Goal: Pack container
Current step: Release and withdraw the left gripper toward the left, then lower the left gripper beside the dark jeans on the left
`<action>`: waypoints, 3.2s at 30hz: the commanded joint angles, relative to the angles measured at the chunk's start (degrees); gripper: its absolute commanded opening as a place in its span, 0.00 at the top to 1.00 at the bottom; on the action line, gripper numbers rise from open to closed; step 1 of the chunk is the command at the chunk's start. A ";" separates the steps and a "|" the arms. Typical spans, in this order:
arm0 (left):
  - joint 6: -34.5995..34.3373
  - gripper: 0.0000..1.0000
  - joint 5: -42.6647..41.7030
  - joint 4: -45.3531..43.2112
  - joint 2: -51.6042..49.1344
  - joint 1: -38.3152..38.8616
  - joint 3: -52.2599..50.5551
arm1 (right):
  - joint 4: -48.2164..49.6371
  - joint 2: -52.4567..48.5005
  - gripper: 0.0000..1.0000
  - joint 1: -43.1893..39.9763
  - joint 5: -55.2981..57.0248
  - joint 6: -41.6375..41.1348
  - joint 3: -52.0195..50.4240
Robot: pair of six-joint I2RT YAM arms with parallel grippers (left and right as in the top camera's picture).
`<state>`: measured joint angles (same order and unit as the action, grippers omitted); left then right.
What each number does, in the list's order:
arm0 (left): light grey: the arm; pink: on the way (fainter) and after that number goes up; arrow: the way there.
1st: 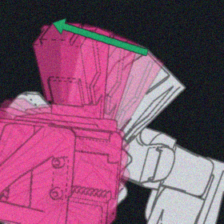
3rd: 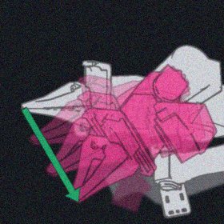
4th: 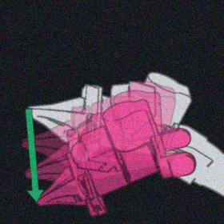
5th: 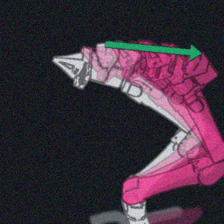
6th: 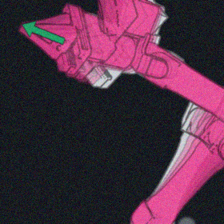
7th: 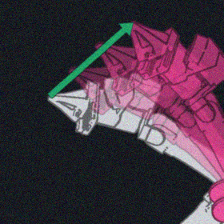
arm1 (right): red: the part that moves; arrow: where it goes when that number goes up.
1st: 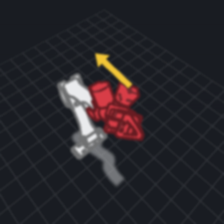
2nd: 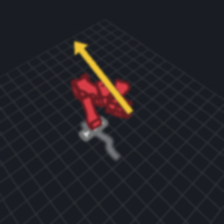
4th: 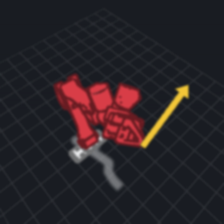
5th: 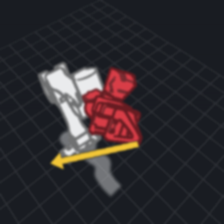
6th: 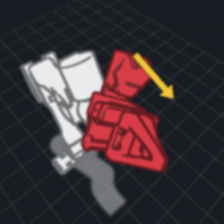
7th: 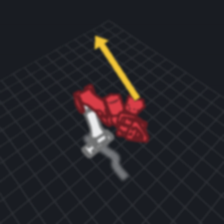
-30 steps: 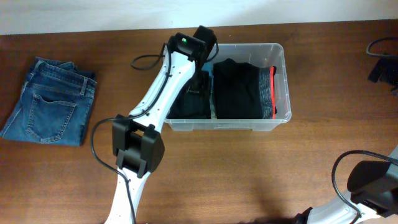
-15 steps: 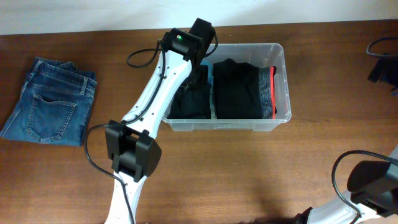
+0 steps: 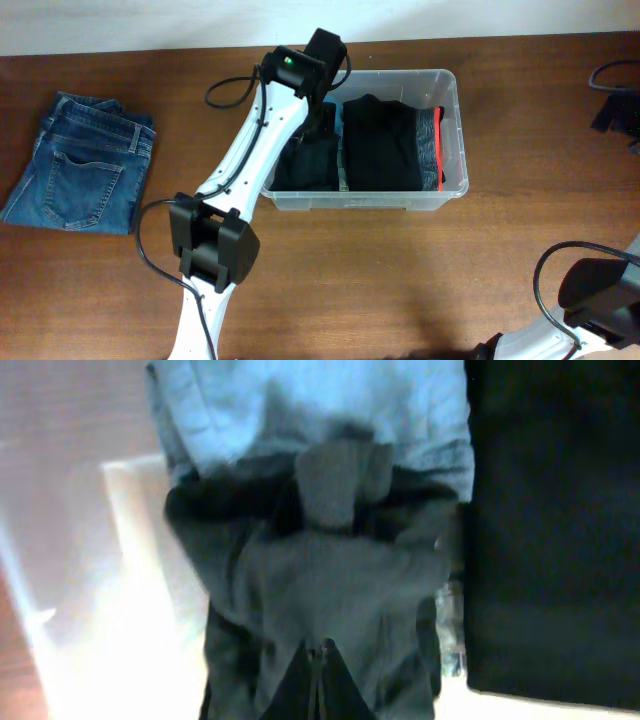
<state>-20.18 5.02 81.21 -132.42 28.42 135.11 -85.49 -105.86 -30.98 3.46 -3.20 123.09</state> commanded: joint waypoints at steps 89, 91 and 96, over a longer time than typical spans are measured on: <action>3.04 0.07 -37.53 -50.71 36.13 -80.98 -83.12 | 0.00 -0.07 0.01 -0.17 -0.24 -0.20 -0.31; 3.02 0.07 -36.63 -51.74 36.13 -80.98 -83.12 | 0.00 -0.07 0.01 -0.17 -0.24 -0.20 -0.31; 1.16 0.07 -34.97 -53.79 36.13 -79.91 -83.76 | 0.00 -0.07 0.01 -0.17 -0.24 -0.20 -0.31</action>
<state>-16.67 -32.88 28.16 -97.84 -52.34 52.12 -85.49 -105.86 -30.98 3.33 -3.20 123.09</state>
